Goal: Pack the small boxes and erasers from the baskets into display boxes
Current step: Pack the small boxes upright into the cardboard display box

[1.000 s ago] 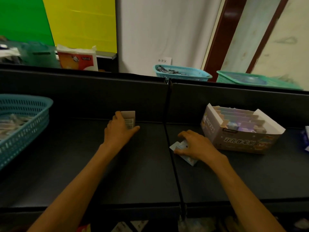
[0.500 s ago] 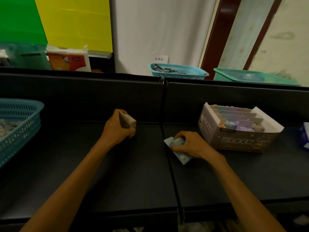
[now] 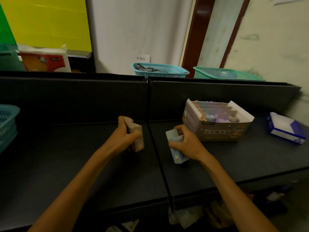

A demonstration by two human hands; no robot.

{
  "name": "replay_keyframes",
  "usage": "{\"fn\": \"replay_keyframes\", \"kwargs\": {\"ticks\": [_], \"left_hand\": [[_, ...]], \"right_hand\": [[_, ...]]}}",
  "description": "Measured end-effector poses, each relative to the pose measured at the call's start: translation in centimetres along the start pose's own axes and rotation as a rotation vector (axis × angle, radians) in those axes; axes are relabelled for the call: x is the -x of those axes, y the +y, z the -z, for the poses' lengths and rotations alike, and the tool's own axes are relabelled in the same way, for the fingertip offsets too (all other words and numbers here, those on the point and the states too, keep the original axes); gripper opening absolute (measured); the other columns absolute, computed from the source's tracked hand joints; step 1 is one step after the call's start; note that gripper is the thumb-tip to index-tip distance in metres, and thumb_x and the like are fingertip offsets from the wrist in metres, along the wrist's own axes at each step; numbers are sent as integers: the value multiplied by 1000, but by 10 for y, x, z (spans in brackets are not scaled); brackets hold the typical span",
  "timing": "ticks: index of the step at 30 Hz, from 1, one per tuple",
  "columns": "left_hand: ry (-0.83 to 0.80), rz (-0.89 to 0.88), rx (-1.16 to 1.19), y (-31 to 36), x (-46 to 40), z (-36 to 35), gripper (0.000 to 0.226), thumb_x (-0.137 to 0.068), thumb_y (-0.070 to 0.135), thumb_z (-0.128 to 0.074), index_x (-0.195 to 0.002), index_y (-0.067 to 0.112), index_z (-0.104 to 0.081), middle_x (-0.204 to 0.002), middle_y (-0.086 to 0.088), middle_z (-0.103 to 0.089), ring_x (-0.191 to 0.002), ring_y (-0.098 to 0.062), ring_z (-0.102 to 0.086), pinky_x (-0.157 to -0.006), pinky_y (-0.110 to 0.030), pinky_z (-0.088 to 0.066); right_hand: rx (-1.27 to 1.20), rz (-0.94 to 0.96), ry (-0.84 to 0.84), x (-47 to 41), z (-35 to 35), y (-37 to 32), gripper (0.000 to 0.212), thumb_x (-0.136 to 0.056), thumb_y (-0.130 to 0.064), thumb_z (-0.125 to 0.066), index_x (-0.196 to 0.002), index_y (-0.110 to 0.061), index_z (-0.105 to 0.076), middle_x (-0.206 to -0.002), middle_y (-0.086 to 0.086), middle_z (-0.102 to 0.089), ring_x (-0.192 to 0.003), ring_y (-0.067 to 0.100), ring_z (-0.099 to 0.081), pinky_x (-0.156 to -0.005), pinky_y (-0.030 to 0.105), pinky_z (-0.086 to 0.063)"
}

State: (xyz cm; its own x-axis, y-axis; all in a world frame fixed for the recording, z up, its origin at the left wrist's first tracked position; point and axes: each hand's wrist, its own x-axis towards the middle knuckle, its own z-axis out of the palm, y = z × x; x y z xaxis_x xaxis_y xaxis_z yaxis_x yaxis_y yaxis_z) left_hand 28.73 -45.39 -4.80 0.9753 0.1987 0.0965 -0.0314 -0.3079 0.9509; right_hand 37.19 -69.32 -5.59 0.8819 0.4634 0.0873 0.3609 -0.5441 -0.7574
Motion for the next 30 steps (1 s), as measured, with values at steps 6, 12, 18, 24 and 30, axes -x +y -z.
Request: {"fn": "replay_keyframes", "kwargs": {"ticks": [6, 12, 18, 24, 30], "left_hand": [[-18, -81, -64, 15, 0, -33, 57, -77, 28, -72, -117, 22, -32, -103, 10, -47, -91, -8, -57, -72, -28, -53], [-76, -193, -132, 38, -11, -62, 52, -73, 22, -77, -114, 24, -45, -110, 5, -54, -98, -10, -59, -70, -22, -53], [-64, -326, -214, 83, -31, -112, 79, -73, 15, -75, -138, 31, -32, -123, 13, -40, -97, 3, -49, -66, -11, -47], [20, -389, -181, 118, -59, -169, 75, -75, 10, -72, -137, 26, -32, -124, 10, -46, -104, -2, -51, -67, -7, -50], [142, -403, -251, 125, -82, -195, 61, -77, 18, -70, -131, 29, -42, -123, 11, -52, -102, 2, -55, -71, -12, -50]], "right_hand": [[-124, 27, 102, 18, 29, 12, 57, -84, -26, -70, -131, -28, -38, -116, 1, -52, -97, 10, -58, -69, 20, -49], [-217, 98, 131, 26, 75, 21, 55, -91, -25, -60, -136, -26, -29, -120, -6, -45, -101, 9, -55, -72, 24, -54], [-363, 145, 141, 18, 136, 42, 49, -93, -18, -55, -136, -22, -33, -118, 2, -53, -98, 14, -63, -68, 22, -56], [-328, 248, 290, -5, 204, 79, 47, -85, -21, -67, -125, -25, -42, -120, -2, -57, -103, 9, -63, -75, 25, -57], [-222, 342, 282, -41, 236, 101, 43, -78, -23, -75, -114, -16, -53, -113, -4, -61, -104, 8, -61, -76, 24, -56]]}}
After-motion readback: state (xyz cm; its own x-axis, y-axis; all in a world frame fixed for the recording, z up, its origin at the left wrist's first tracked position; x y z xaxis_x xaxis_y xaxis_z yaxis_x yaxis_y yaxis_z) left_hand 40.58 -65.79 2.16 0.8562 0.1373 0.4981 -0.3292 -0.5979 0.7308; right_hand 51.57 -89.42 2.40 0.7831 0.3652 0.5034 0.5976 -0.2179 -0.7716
